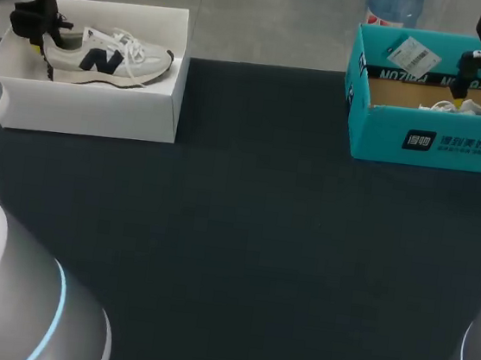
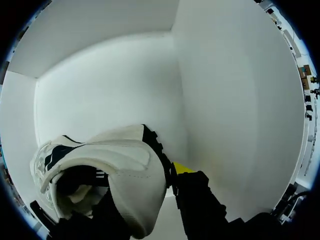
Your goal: Take the shoe out of the shoebox, open the shoe tongue, remove and reinsert the insole, then place the shoe into the shoebox
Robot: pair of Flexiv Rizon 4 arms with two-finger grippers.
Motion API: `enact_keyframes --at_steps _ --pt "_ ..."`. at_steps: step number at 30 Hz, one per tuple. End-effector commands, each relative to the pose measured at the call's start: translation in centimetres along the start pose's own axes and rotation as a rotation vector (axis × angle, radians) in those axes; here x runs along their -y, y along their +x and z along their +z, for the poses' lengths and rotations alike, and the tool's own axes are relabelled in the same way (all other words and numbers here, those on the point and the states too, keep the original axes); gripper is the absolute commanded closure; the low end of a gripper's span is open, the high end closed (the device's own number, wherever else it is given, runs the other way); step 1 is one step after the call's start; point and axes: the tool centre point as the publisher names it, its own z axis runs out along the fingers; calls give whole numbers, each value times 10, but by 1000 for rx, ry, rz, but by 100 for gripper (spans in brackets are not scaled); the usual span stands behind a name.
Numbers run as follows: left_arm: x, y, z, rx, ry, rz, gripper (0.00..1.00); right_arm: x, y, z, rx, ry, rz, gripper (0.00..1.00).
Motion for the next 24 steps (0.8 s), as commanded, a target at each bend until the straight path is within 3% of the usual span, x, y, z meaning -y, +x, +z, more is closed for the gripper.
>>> enact_keyframes --at_steps 1,8,24 --pt "-17 3 -1 6 182 6 100 1 0 1 0 -3 1 0" --pt "-14 4 -23 -12 163 22 100 1 0 1 0 -3 1 0" --pt "-8 12 -117 -46 158 -28 100 1 0 1 0 -3 1 0"
